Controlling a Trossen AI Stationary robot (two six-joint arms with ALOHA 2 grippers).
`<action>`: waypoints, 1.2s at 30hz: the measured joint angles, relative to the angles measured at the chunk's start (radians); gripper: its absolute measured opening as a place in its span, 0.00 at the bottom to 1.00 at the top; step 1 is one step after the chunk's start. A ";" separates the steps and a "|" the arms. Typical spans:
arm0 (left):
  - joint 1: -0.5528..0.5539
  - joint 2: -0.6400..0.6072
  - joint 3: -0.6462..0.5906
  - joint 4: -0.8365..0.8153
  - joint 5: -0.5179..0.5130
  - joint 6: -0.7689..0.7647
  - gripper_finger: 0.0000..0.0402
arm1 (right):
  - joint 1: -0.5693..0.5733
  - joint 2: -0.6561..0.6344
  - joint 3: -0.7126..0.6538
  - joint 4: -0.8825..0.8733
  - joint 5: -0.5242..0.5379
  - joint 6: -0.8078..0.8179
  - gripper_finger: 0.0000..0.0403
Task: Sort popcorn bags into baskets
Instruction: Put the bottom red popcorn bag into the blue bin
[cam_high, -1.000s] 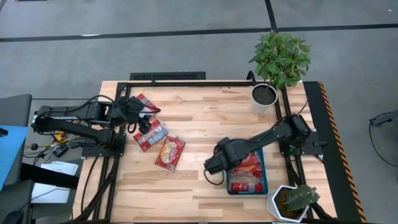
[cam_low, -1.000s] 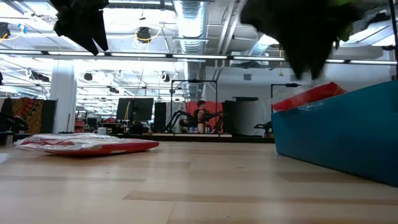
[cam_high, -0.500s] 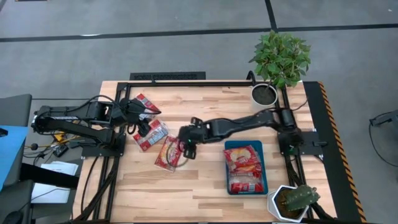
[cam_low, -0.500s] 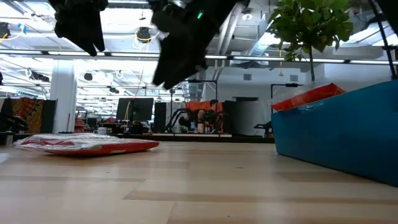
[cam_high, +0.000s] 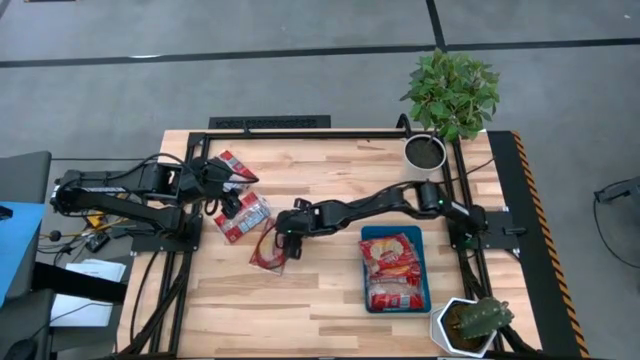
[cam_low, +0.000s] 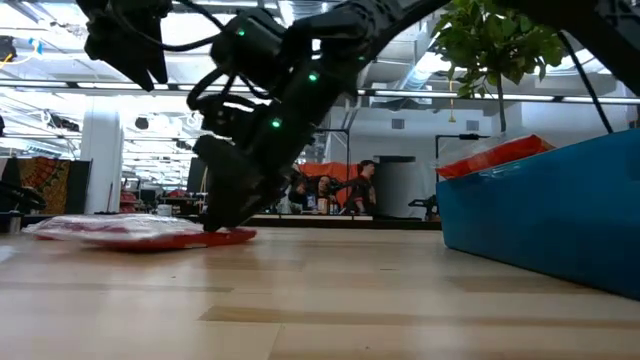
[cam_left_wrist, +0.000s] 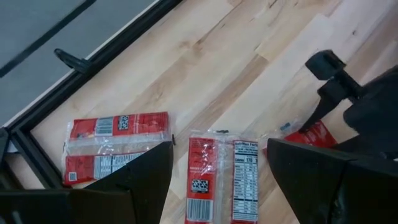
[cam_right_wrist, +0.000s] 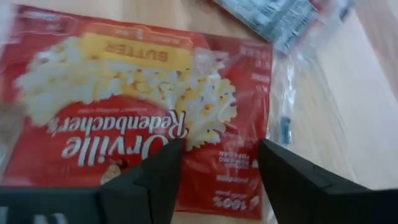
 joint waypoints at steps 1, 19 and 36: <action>0.000 0.000 0.000 0.000 -0.002 0.000 0.62 | 0.000 0.014 0.025 -0.049 0.018 0.017 0.55; 0.000 0.000 0.000 0.001 -0.019 -0.007 0.62 | -0.030 -0.074 0.184 -0.506 0.005 0.293 0.01; 0.000 0.000 0.000 0.007 -0.025 0.007 0.62 | 0.228 -0.407 0.185 -1.167 0.111 1.025 0.01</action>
